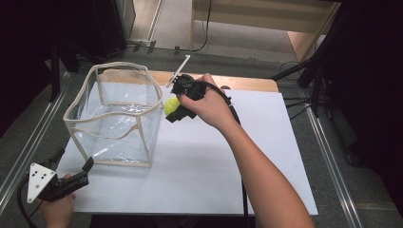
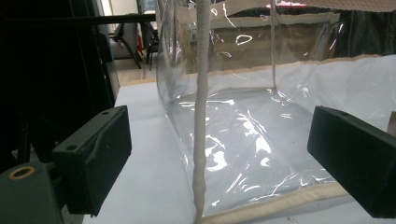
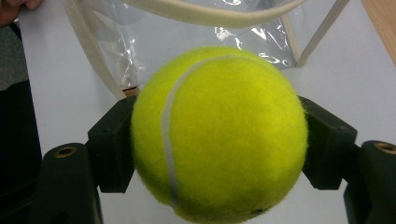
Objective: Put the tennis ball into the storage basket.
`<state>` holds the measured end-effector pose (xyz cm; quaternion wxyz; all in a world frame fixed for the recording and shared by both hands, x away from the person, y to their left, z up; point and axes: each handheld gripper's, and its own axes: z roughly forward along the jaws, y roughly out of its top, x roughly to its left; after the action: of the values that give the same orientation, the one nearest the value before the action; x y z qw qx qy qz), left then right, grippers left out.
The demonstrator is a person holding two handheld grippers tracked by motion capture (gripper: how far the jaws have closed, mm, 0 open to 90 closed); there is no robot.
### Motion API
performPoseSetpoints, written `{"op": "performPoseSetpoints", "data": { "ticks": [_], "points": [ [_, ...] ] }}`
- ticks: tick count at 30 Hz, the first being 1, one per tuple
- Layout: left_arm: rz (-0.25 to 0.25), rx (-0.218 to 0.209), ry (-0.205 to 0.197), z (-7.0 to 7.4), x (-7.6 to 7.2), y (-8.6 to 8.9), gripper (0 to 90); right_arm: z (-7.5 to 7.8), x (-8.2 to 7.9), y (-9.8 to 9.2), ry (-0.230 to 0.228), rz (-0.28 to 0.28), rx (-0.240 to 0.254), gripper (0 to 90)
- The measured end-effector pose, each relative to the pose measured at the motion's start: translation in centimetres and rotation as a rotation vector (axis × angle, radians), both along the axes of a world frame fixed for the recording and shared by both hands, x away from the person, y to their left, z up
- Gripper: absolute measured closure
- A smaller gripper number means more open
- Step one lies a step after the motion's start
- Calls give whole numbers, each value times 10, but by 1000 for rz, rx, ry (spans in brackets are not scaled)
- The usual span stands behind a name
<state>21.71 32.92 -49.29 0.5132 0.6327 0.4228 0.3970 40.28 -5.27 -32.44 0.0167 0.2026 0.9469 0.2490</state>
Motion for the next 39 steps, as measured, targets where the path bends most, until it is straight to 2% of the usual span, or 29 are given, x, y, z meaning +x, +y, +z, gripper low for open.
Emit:
{"op": "performPoseSetpoints", "data": {
  "ticks": [14, 15, 19, 21, 24, 25, 31, 39],
  "points": [
    [-2, -1, -4, 0, 0, 0, 68, 13, 3, 0, -3, 2, -1, 241],
    [-2, 0, -3, 0, 0, 0, 68, 13, 3, 1, -3, 1, 10, 241],
    [-2, -1, -4, 0, 0, 0, 68, 19, 4, 1, -7, 9, -3, 241],
    [-2, -1, -3, 0, 0, 0, 68, 22, 4, 3, -4, 0, -4, 241],
    [-2, -1, -4, 0, 0, 0, 68, 25, 5, 3, -14, 16, -5, 241],
    [-2, 0, -3, 0, 0, 0, 68, 27, 4, 4, -4, -4, -4, 241],
    [-2, 2, -1, 0, 0, 0, 68, 32, 8, 7, -18, 15, 2, 241],
    [-3, -3, -1, 0, 1, 0, 68, 39, 10, 14, -19, 10, 1, 241]
  ]
}}
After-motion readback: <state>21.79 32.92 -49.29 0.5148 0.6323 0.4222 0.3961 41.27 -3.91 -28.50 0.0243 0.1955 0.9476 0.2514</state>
